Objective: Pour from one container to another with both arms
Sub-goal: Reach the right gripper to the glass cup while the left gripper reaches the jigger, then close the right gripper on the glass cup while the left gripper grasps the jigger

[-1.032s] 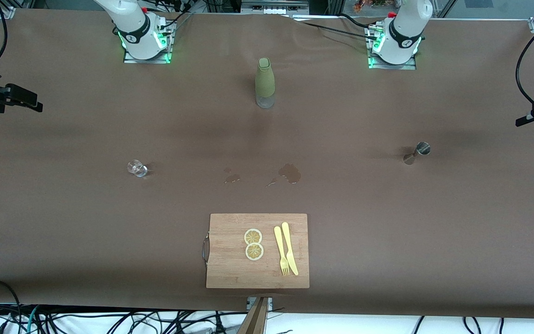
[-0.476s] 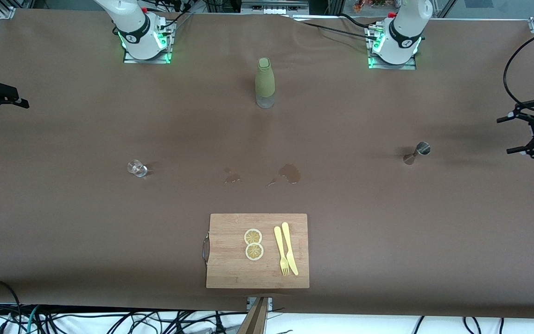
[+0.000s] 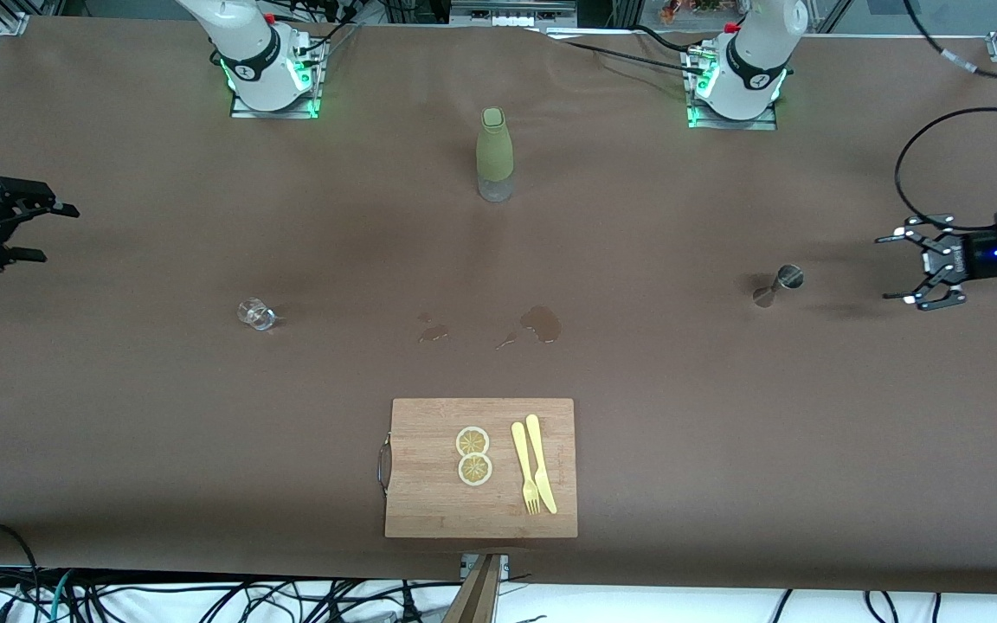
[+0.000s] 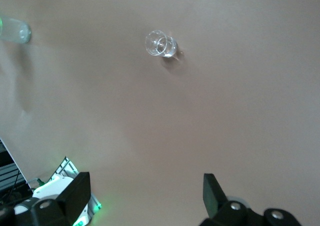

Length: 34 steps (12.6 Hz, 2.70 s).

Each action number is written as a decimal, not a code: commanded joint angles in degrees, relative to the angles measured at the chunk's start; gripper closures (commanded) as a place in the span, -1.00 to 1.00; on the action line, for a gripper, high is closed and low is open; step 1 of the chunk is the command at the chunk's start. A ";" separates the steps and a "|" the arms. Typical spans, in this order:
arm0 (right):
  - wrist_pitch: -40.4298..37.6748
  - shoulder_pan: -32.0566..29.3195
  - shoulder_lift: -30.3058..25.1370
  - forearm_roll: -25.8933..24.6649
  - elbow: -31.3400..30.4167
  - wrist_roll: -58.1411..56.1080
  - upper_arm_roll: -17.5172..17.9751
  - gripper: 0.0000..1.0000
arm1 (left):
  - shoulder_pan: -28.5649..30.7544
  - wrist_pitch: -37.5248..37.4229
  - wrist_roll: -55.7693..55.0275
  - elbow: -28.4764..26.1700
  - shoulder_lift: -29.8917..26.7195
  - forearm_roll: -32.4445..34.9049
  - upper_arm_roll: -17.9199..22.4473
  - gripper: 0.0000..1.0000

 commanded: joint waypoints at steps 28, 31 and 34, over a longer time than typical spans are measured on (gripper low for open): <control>9.21 -4.30 33.00 56.09 -8.52 -87.95 10.33 -1.00 | -0.13 -8.81 31.86 5.30 24.29 -12.66 -6.35 -0.42; 9.21 -4.21 33.09 55.83 -8.60 -87.95 10.42 -0.98 | -0.13 -9.16 31.86 5.30 24.29 -12.39 -6.35 -0.37; 9.13 -4.21 33.26 55.57 -8.69 -88.04 10.77 -0.81 | -0.13 -10.04 31.78 5.30 24.12 -11.69 -6.26 -0.36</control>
